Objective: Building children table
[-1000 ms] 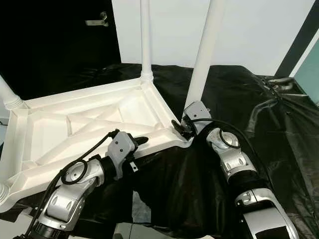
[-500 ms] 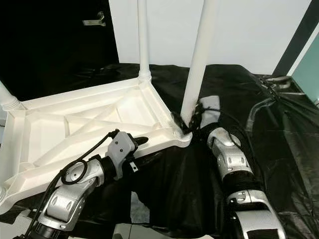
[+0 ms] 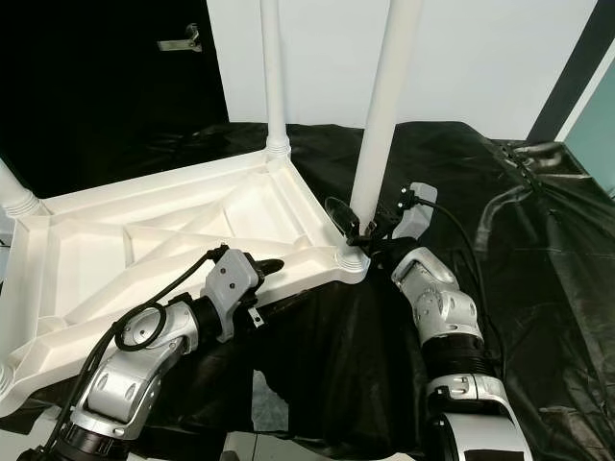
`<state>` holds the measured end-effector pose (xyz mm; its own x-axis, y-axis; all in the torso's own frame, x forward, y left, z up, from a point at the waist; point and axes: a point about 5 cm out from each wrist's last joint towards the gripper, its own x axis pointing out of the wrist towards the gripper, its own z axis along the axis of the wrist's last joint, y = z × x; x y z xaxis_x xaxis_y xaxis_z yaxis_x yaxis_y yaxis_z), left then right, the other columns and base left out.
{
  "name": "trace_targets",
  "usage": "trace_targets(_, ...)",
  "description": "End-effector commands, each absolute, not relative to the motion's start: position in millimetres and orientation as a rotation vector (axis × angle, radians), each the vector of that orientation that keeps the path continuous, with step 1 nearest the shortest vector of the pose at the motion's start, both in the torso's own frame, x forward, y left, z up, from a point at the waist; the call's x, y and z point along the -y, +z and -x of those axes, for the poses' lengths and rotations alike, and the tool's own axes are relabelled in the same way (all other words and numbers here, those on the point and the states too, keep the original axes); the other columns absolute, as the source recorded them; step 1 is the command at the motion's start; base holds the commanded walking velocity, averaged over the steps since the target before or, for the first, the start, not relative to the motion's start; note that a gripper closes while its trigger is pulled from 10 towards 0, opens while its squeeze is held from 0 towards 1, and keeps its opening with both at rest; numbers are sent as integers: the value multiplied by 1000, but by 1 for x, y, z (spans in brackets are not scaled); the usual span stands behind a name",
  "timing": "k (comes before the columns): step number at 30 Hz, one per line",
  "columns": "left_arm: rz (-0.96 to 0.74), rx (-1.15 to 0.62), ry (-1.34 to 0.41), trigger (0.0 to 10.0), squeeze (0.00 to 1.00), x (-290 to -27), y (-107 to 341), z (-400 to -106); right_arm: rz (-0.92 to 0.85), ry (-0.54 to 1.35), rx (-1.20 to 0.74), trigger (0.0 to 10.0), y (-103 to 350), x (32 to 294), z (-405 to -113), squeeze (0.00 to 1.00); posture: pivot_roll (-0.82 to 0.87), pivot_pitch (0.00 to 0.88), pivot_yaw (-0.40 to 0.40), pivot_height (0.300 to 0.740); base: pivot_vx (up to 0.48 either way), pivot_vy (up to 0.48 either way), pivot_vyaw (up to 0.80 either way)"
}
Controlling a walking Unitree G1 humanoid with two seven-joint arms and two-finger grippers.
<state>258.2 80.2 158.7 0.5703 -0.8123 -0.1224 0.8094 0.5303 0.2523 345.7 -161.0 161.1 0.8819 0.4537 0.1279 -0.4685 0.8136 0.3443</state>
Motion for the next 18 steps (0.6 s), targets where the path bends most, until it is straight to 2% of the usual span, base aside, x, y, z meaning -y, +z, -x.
trace_targets(1,-303,5,-945,10000,0,-81,157,-260,-264,537,31,10000,159,159,-342,0,60,0,13,740,0,0,0)
trace_targets(3,-303,3,-946,10000,0,-81,157,-259,-54,623,34,10000,155,156,-339,0,60,0,14,740,0,0,0)
trace_targets(4,-303,3,-946,10000,0,-81,157,-259,-54,623,34,10000,155,156,-339,0,60,0,14,740,0,0,0)
trace_targets(6,-301,0,-949,10000,0,-80,156,-259,72,686,21,10000,148,159,-338,0,59,0,14,740,0,0,0)
trace_targets(11,-298,-1,-952,10000,0,-79,156,-259,130,736,-29,10000,140,166,-341,0,63,0,11,740,0,0,0)
trace_targets(17,-296,-9,-958,10000,0,-79,154,-255,205,821,-65,10000,138,162,-344,0,71,0,4,740,0,0,0)
trace_targets(18,-296,-12,-960,10000,0,-78,153,-254,223,832,-77,4275,135,162,-346,0,77,0,1,740,0,0,0)
